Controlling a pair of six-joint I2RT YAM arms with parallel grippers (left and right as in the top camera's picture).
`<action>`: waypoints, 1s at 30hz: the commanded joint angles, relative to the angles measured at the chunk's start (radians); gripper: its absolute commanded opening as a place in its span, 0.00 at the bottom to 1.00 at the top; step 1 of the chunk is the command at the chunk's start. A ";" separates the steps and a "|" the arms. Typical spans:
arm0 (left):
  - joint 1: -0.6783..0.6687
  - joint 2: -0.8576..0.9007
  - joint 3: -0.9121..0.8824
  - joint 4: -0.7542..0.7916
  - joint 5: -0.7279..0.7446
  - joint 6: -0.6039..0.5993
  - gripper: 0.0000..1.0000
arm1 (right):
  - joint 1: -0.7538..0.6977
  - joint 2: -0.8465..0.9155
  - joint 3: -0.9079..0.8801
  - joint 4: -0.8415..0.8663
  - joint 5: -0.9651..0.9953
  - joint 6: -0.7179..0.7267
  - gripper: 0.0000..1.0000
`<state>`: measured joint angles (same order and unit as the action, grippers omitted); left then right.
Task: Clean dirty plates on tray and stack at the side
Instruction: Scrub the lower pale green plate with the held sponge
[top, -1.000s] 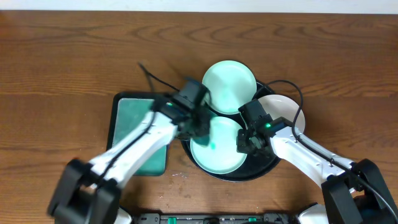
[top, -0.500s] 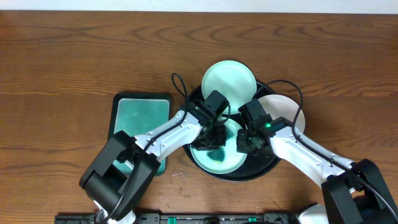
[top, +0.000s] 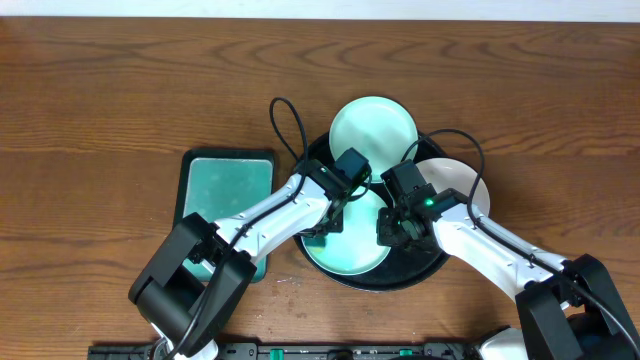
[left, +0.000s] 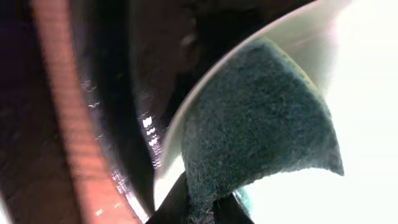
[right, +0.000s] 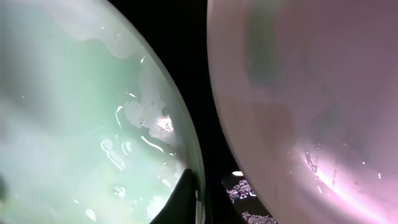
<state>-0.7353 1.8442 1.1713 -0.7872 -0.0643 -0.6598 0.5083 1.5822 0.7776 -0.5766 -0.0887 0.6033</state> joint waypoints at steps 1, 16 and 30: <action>0.018 0.029 -0.011 0.099 0.149 0.035 0.07 | 0.002 0.038 -0.014 -0.002 0.070 0.003 0.01; -0.040 0.117 -0.012 0.242 0.727 0.034 0.07 | 0.001 0.038 -0.014 -0.002 0.070 0.002 0.01; -0.015 0.089 -0.011 0.026 0.246 -0.020 0.07 | 0.004 0.038 -0.014 -0.003 0.074 0.002 0.01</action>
<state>-0.7547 1.9240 1.1931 -0.6815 0.4683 -0.6411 0.5083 1.5822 0.7784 -0.5770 -0.0792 0.6064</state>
